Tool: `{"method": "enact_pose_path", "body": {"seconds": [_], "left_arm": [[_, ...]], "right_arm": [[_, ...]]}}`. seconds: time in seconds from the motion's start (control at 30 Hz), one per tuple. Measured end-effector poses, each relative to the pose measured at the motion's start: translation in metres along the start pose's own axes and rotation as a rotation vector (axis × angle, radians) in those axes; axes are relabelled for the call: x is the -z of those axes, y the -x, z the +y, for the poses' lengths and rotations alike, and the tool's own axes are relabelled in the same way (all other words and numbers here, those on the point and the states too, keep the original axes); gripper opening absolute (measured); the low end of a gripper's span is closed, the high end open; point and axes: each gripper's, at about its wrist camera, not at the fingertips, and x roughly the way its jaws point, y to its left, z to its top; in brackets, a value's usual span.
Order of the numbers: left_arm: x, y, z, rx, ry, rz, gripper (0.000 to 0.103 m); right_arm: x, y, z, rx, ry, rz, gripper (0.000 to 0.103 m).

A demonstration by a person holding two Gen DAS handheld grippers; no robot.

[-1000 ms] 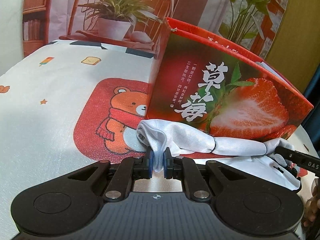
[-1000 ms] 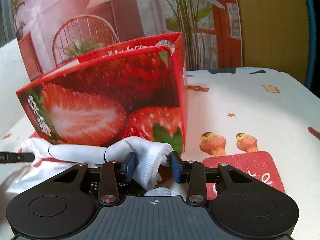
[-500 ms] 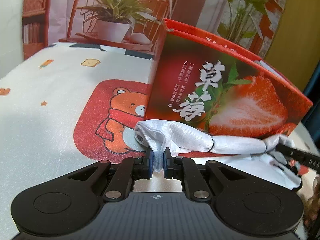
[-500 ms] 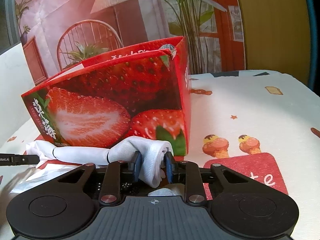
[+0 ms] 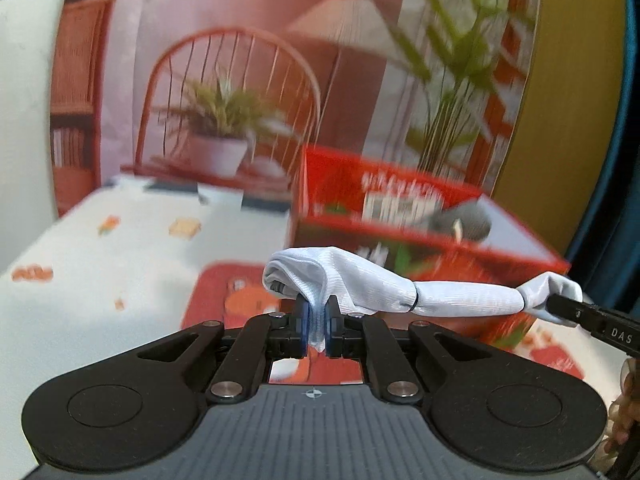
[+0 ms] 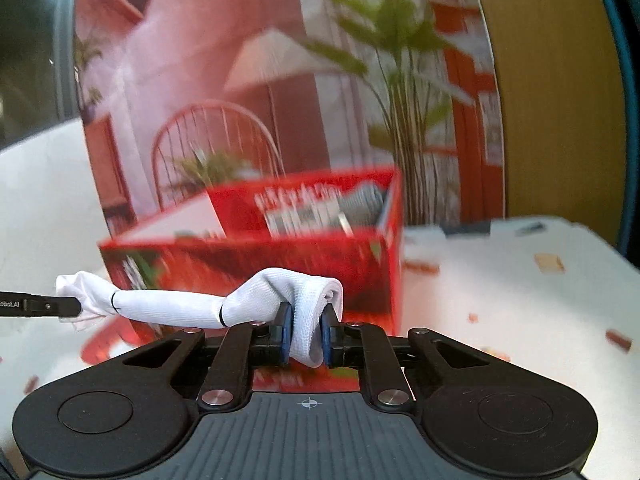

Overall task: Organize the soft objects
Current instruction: 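Lift the white sock with both grippers over the red box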

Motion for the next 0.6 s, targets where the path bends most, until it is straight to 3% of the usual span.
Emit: {"method": "enact_pose_path", "body": {"seconds": [0.23,0.4,0.6], "left_arm": [[-0.041,0.016,-0.017,0.019,-0.063,-0.094,0.008],[-0.064,0.007,-0.027,0.050,-0.064,-0.109,0.008],[-0.076,-0.017,-0.035,0.069,-0.120,-0.068,0.008]], "right_arm": [[-0.044,0.017,0.001,-0.024,0.012,-0.102,0.013],[-0.073,0.003,-0.006,0.003,-0.008,-0.102,0.013],[-0.090,-0.017,-0.012,0.048,0.014,-0.093,0.013]]}}
